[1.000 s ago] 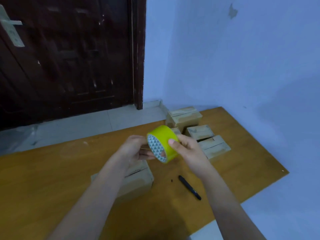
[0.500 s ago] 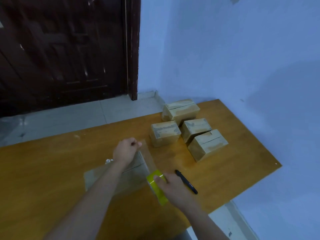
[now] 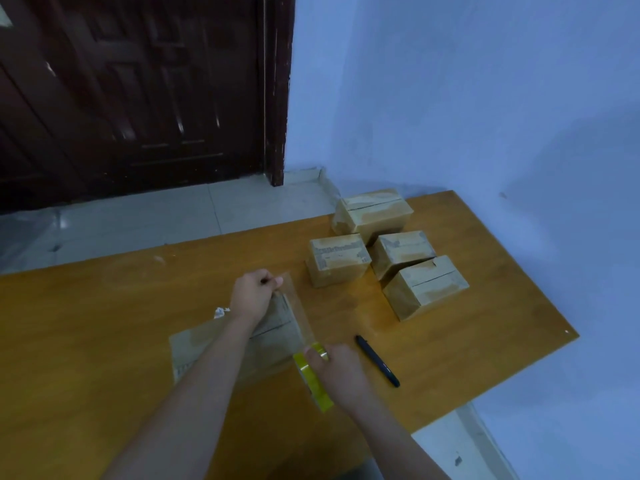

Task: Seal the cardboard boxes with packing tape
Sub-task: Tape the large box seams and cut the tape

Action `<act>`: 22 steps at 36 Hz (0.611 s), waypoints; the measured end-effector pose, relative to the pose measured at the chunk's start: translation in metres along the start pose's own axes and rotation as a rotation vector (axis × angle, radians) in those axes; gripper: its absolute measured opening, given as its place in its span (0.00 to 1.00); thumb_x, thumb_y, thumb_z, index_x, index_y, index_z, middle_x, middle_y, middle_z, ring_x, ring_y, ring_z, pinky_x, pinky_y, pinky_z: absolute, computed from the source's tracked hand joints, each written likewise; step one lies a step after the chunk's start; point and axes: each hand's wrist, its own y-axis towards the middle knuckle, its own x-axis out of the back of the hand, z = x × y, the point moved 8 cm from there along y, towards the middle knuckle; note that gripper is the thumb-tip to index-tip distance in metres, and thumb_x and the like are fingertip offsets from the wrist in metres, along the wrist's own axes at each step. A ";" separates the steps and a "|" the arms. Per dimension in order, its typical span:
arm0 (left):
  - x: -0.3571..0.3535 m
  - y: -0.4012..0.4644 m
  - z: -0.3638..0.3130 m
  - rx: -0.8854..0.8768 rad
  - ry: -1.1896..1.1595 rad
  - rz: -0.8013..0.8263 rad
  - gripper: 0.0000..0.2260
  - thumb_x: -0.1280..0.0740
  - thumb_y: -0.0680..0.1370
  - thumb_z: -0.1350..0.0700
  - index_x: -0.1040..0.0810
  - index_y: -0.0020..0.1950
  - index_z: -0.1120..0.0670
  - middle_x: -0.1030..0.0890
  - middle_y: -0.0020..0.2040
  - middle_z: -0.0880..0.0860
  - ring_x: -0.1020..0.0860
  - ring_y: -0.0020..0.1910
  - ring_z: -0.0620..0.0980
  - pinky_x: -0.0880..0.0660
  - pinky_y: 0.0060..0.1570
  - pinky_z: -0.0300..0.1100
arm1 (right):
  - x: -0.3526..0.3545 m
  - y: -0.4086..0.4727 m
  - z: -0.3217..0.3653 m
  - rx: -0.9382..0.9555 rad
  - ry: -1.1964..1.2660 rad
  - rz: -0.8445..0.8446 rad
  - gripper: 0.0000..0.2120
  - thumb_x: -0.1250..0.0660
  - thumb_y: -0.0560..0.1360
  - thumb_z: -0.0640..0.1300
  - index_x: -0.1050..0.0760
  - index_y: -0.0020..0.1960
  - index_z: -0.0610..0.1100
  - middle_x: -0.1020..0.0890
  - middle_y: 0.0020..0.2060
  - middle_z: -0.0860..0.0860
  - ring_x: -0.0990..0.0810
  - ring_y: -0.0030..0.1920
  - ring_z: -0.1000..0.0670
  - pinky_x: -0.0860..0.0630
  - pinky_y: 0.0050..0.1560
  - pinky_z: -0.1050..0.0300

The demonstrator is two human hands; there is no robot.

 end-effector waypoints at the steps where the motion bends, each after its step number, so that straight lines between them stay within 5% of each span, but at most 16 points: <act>1: -0.001 0.001 0.000 0.006 0.009 0.005 0.11 0.31 0.77 0.56 0.23 0.35 0.56 0.20 0.34 0.55 0.23 0.37 0.53 0.29 0.38 0.44 | -0.001 0.002 -0.001 0.001 0.001 0.006 0.19 0.40 0.79 0.54 0.38 0.33 0.45 0.36 0.28 0.50 0.38 0.26 0.54 0.42 0.28 0.59; 9: -0.009 0.006 0.008 0.119 0.143 0.084 0.10 0.32 0.77 0.54 0.22 0.40 0.58 0.21 0.39 0.55 0.25 0.41 0.53 0.33 0.39 0.41 | -0.009 0.010 -0.013 -0.015 -0.028 0.030 0.20 0.41 0.80 0.53 0.41 0.32 0.47 0.39 0.27 0.51 0.41 0.25 0.55 0.45 0.26 0.61; 15: -0.010 0.005 0.001 0.271 0.243 0.177 0.18 0.32 0.77 0.56 0.33 0.29 0.56 0.25 0.36 0.57 0.22 0.42 0.54 0.26 0.43 0.49 | -0.013 0.014 -0.017 -0.004 0.017 0.074 0.17 0.42 0.80 0.53 0.35 0.36 0.45 0.32 0.31 0.46 0.34 0.29 0.52 0.40 0.33 0.57; 18: -0.010 0.003 0.010 0.365 0.302 0.246 0.09 0.35 0.78 0.55 0.26 0.39 0.57 0.23 0.48 0.58 0.25 0.39 0.51 0.28 0.38 0.43 | -0.012 0.014 -0.016 0.011 0.045 0.075 0.16 0.42 0.80 0.53 0.33 0.38 0.44 0.30 0.31 0.45 0.32 0.30 0.51 0.37 0.32 0.58; 22: -0.012 -0.002 0.022 0.418 0.243 0.299 0.14 0.36 0.79 0.53 0.25 0.59 0.62 0.25 0.56 0.55 0.25 0.57 0.57 0.29 0.53 0.43 | -0.011 0.014 -0.017 0.040 0.056 0.099 0.18 0.42 0.81 0.51 0.28 0.40 0.39 0.27 0.28 0.51 0.29 0.26 0.57 0.34 0.28 0.66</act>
